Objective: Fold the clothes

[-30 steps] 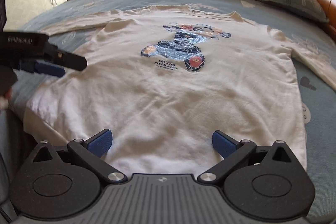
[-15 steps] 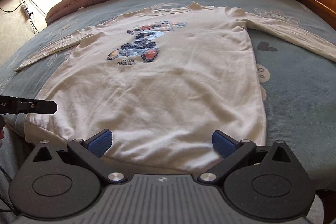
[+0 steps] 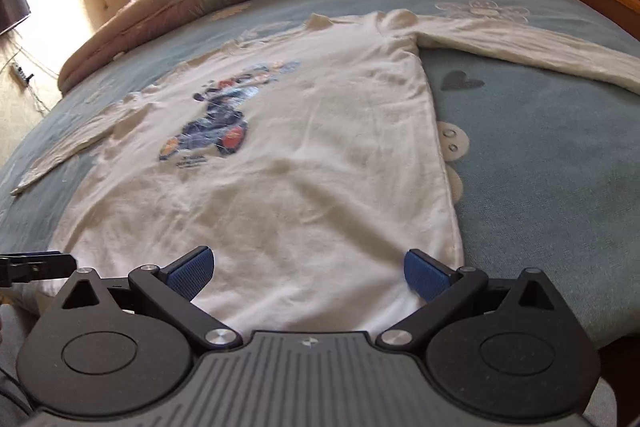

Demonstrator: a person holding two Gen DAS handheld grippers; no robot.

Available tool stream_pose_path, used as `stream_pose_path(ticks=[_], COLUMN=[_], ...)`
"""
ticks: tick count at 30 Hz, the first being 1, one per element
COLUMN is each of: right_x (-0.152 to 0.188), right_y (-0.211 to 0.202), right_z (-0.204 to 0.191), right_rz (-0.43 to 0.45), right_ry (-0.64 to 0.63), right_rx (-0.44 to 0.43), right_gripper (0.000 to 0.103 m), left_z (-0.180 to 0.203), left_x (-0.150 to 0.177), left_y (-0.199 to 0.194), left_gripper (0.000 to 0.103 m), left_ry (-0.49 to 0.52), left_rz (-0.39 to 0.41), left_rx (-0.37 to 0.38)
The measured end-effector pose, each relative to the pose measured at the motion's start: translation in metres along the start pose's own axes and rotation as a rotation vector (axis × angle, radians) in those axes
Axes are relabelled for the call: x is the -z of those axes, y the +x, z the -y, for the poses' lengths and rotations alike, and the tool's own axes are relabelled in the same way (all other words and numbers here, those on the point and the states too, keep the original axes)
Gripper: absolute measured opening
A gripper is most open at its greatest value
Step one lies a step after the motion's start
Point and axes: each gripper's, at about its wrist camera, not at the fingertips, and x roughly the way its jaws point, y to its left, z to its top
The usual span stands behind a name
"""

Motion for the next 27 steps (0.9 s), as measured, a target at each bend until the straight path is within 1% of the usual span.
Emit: stream_pose_path(ticks=[3,5,7,10,12,13,16,20,22,24,25,27], right_x=[0.005,0.007,0.009,0.012,0.013,0.013,0.013,0.015,0.016,0.017,0.017,0.017], right_y=[-0.004,-0.004,-0.003,-0.001,-0.001,-0.001,0.0,0.003,0.005,0.006,0.007,0.006], right_z=[0.002,0.0,-0.003,-0.008,-0.01,-0.011,-0.012,-0.02,-0.024,-0.027,-0.027,-0.025], right_rz=[0.013,0.021,0.027,0.031,0.029,0.027,0.02,0.01,0.006,0.002,0.004,0.009], right_ry=[-0.018,-0.033,-0.052,-0.099,-0.12,-0.126,-0.139,-0.177,-0.2,-0.221,-0.227,-0.221], right_rx=[-0.012,-0.001,0.015,0.037,0.045,0.048,0.057,0.093,0.114,0.132,0.135,0.127], right_gripper=[0.103,0.103,0.103,0.103,0.103,0.103,0.103,0.103,0.103,0.103,0.103,0.103], left_z=[-0.005,-0.007,-0.008,-0.013,-0.021,-0.023,-0.022,-0.02,-0.024,-0.029,-0.033,-0.044], left_x=[-0.012,-0.026,-0.04,-0.051,-0.053,-0.053,-0.063,-0.095,-0.11,-0.12,-0.121,-0.116], left_y=[-0.001,0.0,0.005,0.019,0.029,0.03,0.03,0.034,0.046,0.058,0.063,0.07], left_gripper=[0.102,0.102,0.102,0.102,0.102,0.102,0.102,0.102,0.102,0.102,0.102,0.102], left_ry=[-0.039,-0.043,-0.041,-0.07,-0.123,-0.131,-0.119,-0.074,-0.086,-0.112,-0.124,-0.177], left_rz=[0.002,0.032,0.05,0.045,0.021,0.017,-0.008,0.052,0.068,0.079,0.083,0.071], left_rx=[0.029,0.042,0.039,0.048,0.04,0.039,0.022,0.027,0.041,0.029,0.019,-0.008])
